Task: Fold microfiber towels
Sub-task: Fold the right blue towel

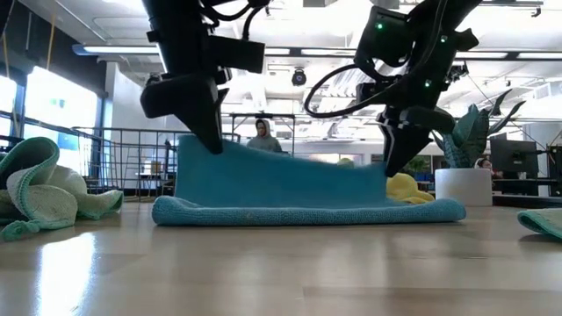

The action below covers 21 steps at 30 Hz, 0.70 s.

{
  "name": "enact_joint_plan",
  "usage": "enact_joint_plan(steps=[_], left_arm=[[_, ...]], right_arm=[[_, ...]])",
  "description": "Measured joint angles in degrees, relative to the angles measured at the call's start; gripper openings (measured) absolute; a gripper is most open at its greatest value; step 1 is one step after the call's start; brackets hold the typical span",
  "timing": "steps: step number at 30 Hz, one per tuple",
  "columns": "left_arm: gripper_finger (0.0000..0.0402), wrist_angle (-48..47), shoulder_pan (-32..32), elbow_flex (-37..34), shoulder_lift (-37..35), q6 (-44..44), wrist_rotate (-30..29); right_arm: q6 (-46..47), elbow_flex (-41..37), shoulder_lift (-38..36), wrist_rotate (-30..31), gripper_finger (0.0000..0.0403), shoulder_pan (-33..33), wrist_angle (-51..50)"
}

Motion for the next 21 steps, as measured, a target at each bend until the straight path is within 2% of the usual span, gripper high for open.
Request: enact_joint_plan(steps=[6,12,16,21], left_arm=[[0.0067,-0.8,0.1,0.0,0.0,-0.4,-3.9],[0.0101,-0.6,0.4,0.0,0.0,-2.9,-3.7],[0.0105,0.2,0.5,0.0,0.0,-9.3,0.8],[0.01,1.5,-0.5,-0.2,0.1,-15.3,8.1]], right_arm=[[0.0,0.0,0.0,1.3,0.0172,0.0,-0.6],[5.9,0.0,-0.1,0.3,0.0183,0.1,-3.3],[10.2,0.0,-0.1,-5.1,0.0176,1.8,-2.8],[13.3,0.0,-0.1,-6.2,0.0165,6.3,-1.8]])
